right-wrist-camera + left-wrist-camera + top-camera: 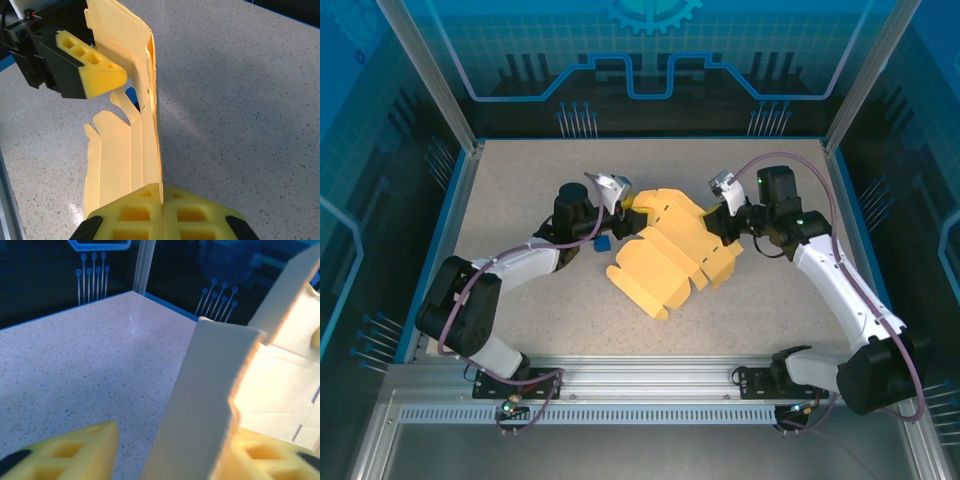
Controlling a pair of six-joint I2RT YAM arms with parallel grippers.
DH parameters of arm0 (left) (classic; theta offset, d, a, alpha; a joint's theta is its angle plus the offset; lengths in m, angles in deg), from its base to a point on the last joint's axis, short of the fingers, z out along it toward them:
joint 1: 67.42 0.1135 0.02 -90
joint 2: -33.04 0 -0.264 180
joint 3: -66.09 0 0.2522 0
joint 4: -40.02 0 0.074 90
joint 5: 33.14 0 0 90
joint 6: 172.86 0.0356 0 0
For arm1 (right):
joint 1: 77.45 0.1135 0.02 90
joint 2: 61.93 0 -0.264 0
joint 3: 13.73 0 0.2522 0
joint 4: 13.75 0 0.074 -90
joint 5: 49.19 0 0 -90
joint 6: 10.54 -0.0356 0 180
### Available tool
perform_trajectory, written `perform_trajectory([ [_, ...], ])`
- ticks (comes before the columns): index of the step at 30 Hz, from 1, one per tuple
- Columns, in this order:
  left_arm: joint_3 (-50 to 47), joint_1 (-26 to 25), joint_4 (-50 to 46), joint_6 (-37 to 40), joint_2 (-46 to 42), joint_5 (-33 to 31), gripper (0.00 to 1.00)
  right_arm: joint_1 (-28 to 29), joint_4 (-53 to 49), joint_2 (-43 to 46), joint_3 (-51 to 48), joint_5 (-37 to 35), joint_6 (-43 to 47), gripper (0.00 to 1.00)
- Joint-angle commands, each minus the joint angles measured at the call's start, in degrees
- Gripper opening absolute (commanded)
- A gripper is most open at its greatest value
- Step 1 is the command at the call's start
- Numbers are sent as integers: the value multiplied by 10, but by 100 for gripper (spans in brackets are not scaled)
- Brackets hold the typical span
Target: Fold the paper box
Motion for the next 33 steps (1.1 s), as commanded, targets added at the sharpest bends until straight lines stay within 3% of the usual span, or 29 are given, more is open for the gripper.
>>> perform_trajectory([
  [1, 19, -1, -40, 31, -1, 41, 41, 9, -11, 13, 11, -6, 14, 0],
  [8, 24, -1, -81, 30, -30, 51, 16, 33, -15, 23, 10, -64, 31, 0],
  [14, 25, -1, -133, 3, -59, 37, 1, 71, 3, 45, -1, -158, 46, 0],
  [25, 48, -1, -226, -43, -105, 33, 0, 177, 74, 101, -53, -390, 103, 0],
  [33, 65, -1, -261, -66, -118, 31, 0, 285, 153, 75, -84, -599, 189, 0],
])
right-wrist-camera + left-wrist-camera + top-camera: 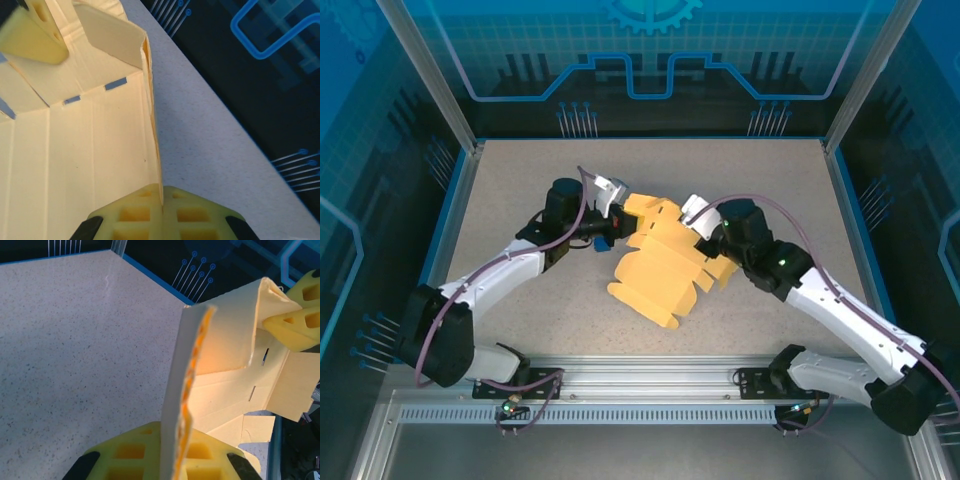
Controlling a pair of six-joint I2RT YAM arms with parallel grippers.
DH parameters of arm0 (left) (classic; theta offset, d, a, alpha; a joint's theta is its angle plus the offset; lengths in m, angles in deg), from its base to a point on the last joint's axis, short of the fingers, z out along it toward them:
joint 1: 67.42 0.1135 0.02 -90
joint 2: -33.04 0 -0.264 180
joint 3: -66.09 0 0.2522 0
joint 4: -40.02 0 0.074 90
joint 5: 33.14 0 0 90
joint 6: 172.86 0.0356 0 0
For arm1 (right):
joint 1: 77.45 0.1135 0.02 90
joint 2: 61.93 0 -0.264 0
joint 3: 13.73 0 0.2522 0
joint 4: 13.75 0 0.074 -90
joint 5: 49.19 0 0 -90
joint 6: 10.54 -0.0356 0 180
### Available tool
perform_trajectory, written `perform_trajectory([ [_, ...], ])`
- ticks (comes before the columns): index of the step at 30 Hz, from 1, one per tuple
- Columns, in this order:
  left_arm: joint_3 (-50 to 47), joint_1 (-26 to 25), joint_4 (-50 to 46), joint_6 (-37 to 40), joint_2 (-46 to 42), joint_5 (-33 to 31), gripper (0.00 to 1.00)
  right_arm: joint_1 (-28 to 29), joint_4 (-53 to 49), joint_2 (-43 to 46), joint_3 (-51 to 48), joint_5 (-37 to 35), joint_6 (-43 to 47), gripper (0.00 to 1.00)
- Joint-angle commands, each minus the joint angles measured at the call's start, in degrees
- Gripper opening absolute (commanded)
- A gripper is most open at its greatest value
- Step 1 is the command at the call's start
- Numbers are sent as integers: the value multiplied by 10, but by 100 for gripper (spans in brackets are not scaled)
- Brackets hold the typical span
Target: Fold the paper box
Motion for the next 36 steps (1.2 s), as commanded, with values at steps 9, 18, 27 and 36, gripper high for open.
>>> perform_trajectory([
  [9, 53, 2, -62, -36, -10, -4, 0, 80, 150, -47, -51, -249, 117, 0],
  [18, 65, 2, -74, -40, -14, -9, 0, 92, 167, -78, -70, -272, 132, 0],
  [27, 67, 2, -78, -41, -16, -11, 0, 87, 148, -80, -63, -233, 102, 0],
  [36, 53, 2, -54, -27, -6, -37, 0, -50, -47, -60, 18, 82, -91, 0],
])
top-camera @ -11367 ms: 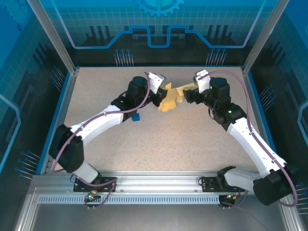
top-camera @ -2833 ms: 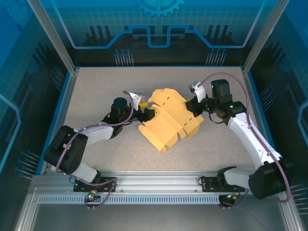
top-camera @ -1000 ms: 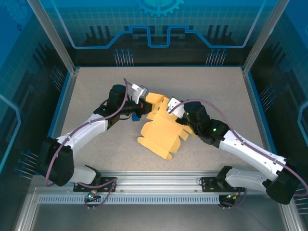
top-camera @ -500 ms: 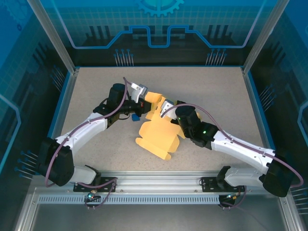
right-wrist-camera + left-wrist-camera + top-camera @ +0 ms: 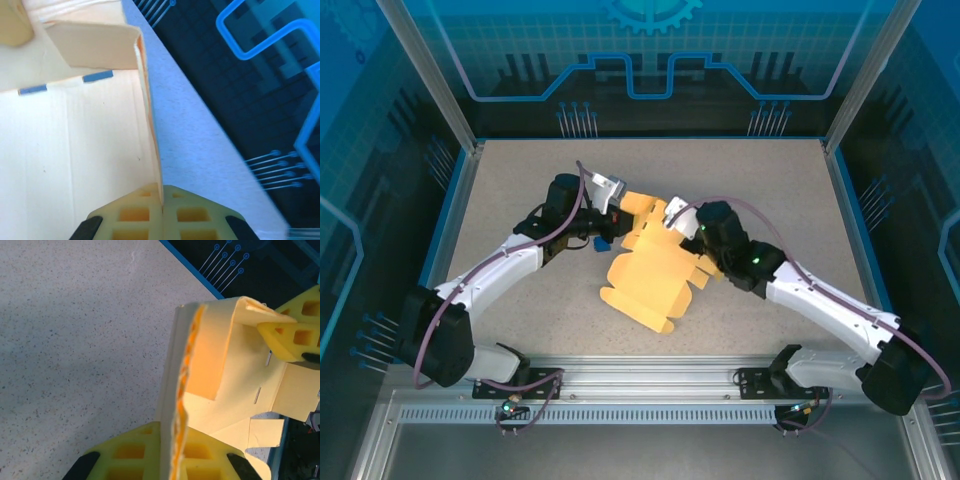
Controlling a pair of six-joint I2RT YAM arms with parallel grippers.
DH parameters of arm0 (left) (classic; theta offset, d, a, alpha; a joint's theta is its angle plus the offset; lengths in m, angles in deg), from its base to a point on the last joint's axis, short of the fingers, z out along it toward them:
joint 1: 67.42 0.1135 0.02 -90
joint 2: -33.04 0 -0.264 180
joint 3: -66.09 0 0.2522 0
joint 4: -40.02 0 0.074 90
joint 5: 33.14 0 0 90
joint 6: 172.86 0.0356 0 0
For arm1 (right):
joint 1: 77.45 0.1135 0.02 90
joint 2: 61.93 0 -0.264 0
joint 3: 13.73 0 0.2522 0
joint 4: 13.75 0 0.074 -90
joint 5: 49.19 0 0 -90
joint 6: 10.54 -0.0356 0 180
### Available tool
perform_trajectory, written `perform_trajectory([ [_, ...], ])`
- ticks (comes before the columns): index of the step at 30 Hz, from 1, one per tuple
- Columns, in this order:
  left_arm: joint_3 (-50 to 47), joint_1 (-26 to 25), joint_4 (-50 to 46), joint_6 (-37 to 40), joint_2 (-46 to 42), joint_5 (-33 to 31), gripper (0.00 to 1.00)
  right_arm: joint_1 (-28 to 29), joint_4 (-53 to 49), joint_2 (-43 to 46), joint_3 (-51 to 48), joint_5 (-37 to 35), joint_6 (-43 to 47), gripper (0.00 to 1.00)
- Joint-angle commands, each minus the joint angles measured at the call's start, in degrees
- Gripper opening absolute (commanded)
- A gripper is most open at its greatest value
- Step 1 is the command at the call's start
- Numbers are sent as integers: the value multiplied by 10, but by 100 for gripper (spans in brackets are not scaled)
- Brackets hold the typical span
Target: Fold the paper box
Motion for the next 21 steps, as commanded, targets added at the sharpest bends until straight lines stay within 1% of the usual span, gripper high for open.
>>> perform_trajectory([
  [1, 12, 0, 49, -1, -2, 12, 2, -74, -123, -3, 31, 160, -112, 0],
  [2, 9, 0, 54, -2, 3, 12, 4, -94, -135, -9, 37, 201, -123, 0],
  [5, 3, 0, 66, -6, 21, 14, 9, -142, -149, -28, 44, 290, -153, 0],
  [6, 2, 0, 70, -8, 26, 13, 12, -153, -148, -32, 43, 311, -160, 0],
  [7, 2, 0, 74, -11, 32, 12, 20, -165, -147, -37, 42, 327, -167, 0],
  [9, 5, 0, 78, -13, 38, 4, 29, -178, -146, -49, 40, 335, -174, 0],
  [10, 6, 0, 78, -15, 40, -4, 36, -184, -145, -55, 39, 332, -175, 0],
  [12, 3, 0, 80, -21, 38, -37, 51, -198, -138, -68, 34, 335, -182, 0],
  [13, -3, 0, 81, -31, 34, -65, 56, -206, -133, -74, 29, 339, -187, 0],
  [14, -11, 0, 85, -43, 29, -93, 59, -213, -126, -80, 24, 343, -192, 0],
  [16, -31, 0, 98, -70, 18, -129, 62, -224, -114, -91, 16, 344, -198, 0],
  [21, -93, -1, 148, -117, 2, -149, 64, -235, -110, -115, 10, 312, -200, 0],
])
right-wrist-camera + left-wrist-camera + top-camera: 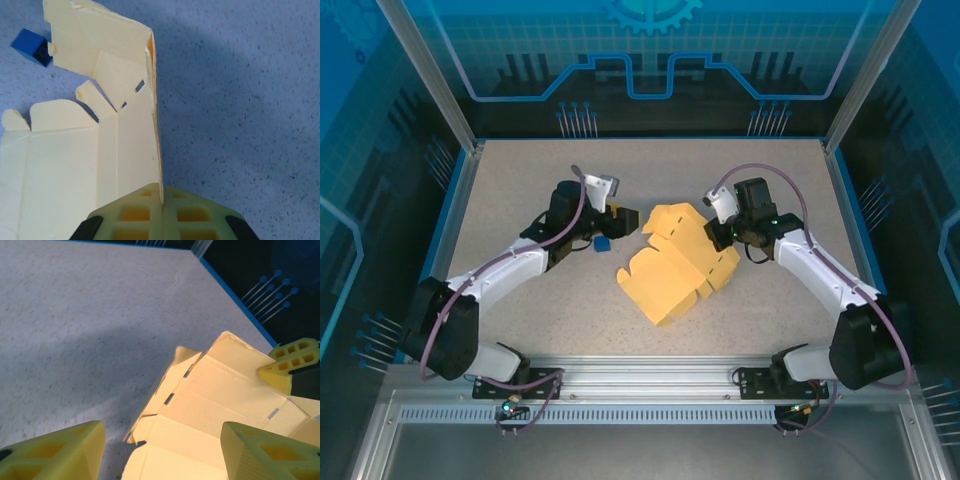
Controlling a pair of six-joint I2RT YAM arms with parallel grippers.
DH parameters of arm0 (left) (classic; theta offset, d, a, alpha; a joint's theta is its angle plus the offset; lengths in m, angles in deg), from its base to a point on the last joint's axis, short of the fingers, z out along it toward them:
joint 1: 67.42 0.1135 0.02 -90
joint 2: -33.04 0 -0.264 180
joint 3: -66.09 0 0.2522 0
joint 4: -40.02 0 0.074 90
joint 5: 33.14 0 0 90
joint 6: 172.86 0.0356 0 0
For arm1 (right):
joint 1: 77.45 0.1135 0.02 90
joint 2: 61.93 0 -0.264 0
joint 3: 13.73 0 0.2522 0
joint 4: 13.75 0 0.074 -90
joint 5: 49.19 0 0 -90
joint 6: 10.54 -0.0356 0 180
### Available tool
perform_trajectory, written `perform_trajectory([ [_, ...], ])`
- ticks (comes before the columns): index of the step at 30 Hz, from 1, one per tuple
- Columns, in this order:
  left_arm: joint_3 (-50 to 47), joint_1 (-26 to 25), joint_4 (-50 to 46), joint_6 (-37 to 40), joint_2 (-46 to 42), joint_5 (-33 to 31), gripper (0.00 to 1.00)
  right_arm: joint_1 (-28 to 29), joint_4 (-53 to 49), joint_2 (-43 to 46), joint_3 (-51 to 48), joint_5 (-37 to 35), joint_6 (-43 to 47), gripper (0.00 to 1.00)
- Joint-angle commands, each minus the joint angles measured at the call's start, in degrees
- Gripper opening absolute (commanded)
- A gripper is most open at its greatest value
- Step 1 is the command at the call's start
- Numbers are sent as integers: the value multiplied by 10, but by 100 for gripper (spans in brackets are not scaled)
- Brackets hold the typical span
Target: Fold the paper box
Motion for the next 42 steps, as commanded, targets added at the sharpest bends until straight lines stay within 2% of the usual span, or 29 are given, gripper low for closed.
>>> perform_trajectory([
  [1, -38, 0, 41, -43, -16, -39, 64, -6, 9, -13, -5, -10, -13, 0],
  [6, -84, -7, 50, -58, -6, -51, 64, -11, 21, -23, -16, -27, -16, 0],
  [13, -108, -55, 12, -38, 21, -105, 65, -19, 32, -30, -24, -31, -15, 0],
  [18, -128, -68, 4, -36, 25, -144, 65, -19, 34, -26, -27, -29, -15, 0],
  [22, -118, -73, 2, -22, 35, -132, 64, -18, 41, -26, -29, -25, -16, 0],
  [26, -97, -109, 29, -7, 44, -115, 61, -17, 42, -30, -26, -20, -20, 0],
  [31, -57, -161, 79, 8, 91, -91, 55, -16, 43, -38, -27, -26, -24, 0],
  [35, -15, -194, 104, 16, 155, -79, 46, -16, 41, -38, -27, -29, -24, 0],
  [42, 47, -236, 124, 36, 259, -104, 34, -16, 38, -34, -25, -31, -21, 1],
])
